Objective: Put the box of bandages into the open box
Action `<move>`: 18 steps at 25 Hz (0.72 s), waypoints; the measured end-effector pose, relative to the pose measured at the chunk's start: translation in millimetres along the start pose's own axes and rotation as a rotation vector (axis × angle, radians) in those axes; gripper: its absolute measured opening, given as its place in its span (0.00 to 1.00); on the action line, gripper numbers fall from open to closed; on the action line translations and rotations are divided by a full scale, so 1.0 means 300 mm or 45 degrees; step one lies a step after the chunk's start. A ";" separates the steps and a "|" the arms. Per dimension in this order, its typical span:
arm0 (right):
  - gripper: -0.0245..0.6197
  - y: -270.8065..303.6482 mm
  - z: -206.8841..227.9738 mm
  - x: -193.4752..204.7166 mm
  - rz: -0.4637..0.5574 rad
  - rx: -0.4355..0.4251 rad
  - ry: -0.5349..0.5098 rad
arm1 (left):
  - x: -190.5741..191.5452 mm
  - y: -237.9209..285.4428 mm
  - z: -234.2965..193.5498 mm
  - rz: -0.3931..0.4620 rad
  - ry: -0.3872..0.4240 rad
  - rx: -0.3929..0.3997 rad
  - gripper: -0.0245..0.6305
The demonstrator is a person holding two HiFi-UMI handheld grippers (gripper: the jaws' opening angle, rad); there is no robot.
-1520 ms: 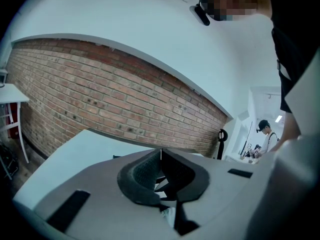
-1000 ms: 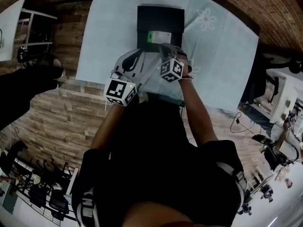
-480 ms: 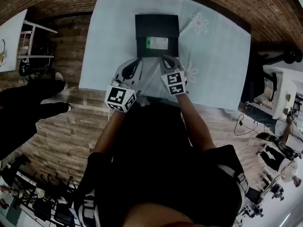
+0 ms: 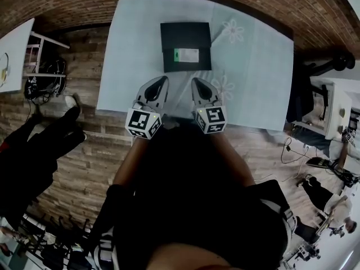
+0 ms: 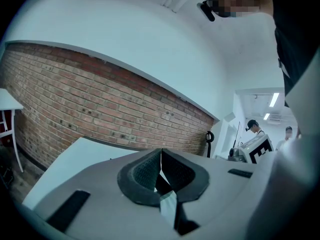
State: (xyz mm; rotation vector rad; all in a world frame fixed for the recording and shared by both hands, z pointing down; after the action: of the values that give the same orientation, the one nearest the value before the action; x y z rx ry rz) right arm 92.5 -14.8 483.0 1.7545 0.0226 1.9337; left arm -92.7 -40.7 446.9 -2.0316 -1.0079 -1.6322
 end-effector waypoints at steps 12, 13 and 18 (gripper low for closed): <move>0.08 -0.097 -0.034 -0.063 0.116 0.005 0.048 | -0.006 -0.017 0.026 0.010 0.027 0.019 0.09; 0.08 -0.099 -0.037 -0.066 0.120 0.003 0.045 | -0.006 -0.017 0.029 0.010 0.027 0.021 0.09; 0.08 -0.097 -0.043 -0.077 0.133 -0.002 0.039 | -0.005 -0.012 0.029 0.010 0.031 0.034 0.09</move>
State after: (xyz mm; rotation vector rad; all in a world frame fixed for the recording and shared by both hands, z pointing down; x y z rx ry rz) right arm 91.6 5.6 449.3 1.7563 -0.0609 2.0340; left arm -89.2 -32.9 442.5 -1.9913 -1.0062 -1.6273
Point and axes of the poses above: the fingertips, and each gripper's own axes: y forward along the fingers, z to its right, x out of its underside, the point moved 8 cm from there along -y, backward along the fingers, and after that the axes turned 2 degrees about y, right-handed, at the moved point
